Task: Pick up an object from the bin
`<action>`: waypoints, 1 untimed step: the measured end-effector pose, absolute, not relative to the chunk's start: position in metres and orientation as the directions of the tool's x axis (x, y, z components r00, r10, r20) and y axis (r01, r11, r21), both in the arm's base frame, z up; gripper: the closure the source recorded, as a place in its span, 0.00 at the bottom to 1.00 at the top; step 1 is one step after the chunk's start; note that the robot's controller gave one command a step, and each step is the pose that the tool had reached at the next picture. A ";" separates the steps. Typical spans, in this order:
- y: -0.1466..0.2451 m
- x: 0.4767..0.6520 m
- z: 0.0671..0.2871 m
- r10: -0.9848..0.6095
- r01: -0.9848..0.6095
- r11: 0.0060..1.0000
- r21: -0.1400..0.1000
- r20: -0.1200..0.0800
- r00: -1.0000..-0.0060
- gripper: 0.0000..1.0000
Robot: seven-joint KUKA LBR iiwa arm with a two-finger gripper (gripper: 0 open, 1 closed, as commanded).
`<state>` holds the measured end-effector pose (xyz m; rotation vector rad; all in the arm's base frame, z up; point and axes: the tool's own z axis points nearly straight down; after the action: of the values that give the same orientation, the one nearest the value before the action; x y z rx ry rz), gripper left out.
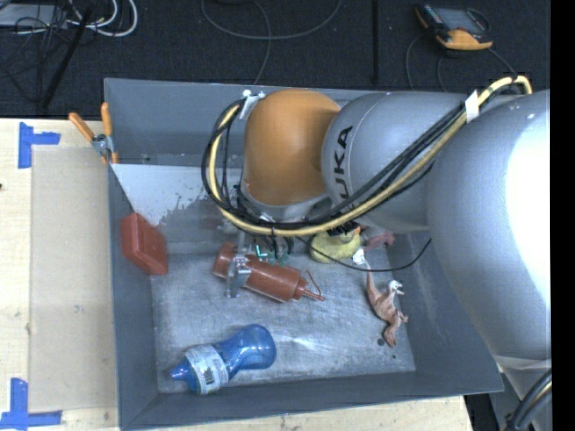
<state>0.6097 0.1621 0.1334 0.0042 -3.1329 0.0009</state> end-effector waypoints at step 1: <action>0.162 0.612 0.138 0.000 0.000 1.000 0.001 0.001 -1.000 0.00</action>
Offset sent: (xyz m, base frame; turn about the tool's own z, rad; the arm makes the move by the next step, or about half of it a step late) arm -0.0060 -0.0921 -0.0364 0.0769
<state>0.6118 0.1616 0.1381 0.0001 -3.1408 -0.0010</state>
